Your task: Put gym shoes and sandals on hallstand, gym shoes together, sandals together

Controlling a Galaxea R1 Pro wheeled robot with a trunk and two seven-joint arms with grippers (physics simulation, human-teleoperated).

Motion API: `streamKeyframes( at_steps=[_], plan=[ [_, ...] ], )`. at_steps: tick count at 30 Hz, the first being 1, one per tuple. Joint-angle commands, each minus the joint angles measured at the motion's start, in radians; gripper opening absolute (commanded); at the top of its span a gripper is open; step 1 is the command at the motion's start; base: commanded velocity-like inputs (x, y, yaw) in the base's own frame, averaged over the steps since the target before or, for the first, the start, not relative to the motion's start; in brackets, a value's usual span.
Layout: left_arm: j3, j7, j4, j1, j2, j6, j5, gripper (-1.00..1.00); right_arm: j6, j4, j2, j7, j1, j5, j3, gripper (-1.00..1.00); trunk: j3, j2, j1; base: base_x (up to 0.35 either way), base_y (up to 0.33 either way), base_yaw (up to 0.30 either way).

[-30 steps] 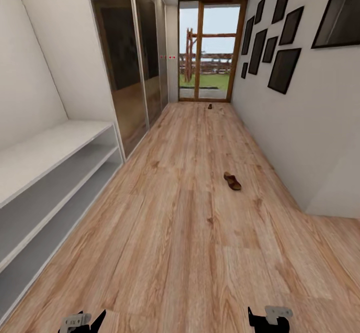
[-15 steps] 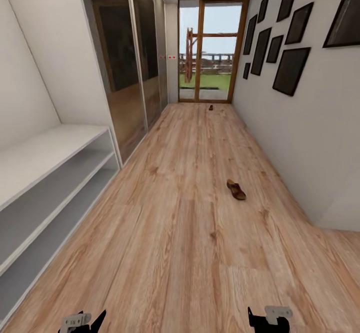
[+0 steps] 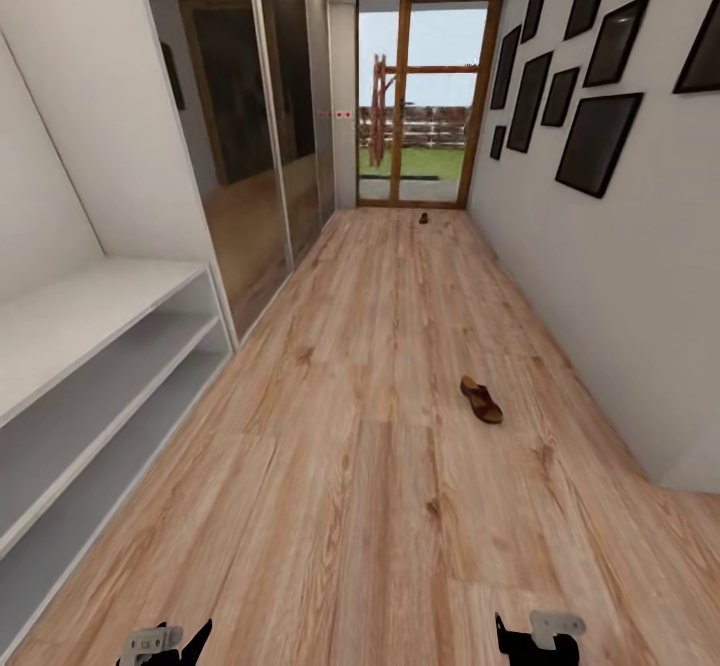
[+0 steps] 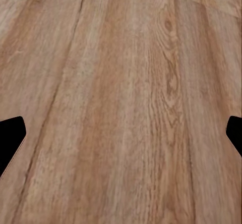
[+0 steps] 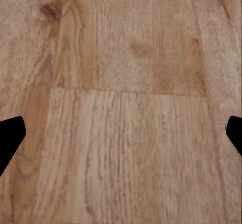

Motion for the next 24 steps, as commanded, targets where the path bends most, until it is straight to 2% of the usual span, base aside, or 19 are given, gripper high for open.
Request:
streamKeyframes(
  at_steps=[1,13,17,24],
  plan=[
    [0.006,-0.008,0.001,-0.001,-0.001,-0.001,-0.001,1.00,-0.002,0.002,0.000,-0.006,-0.001,0.011,-0.005,1.00,-0.001,0.000,0.000,0.339,0.000,0.000],
    [0.006,-0.007,0.001,-0.001,0.000,-0.001,-0.001,1.00,0.001,0.003,0.005,-0.007,0.010,0.009,-0.005,1.00,-0.001,0.000,0.000,0.339,0.000,0.000],
    [0.006,-0.007,0.001,-0.001,0.000,-0.001,-0.001,1.00,0.002,0.003,0.021,-0.006,0.018,0.009,-0.005,1.00,-0.001,0.000,0.000,0.339,0.000,0.000],
    [0.006,-0.007,0.001,-0.001,0.001,-0.001,-0.001,1.00,0.005,0.004,0.031,-0.006,0.035,0.010,-0.005,1.00,-0.001,0.000,0.000,0.339,0.000,0.000]
  ],
)
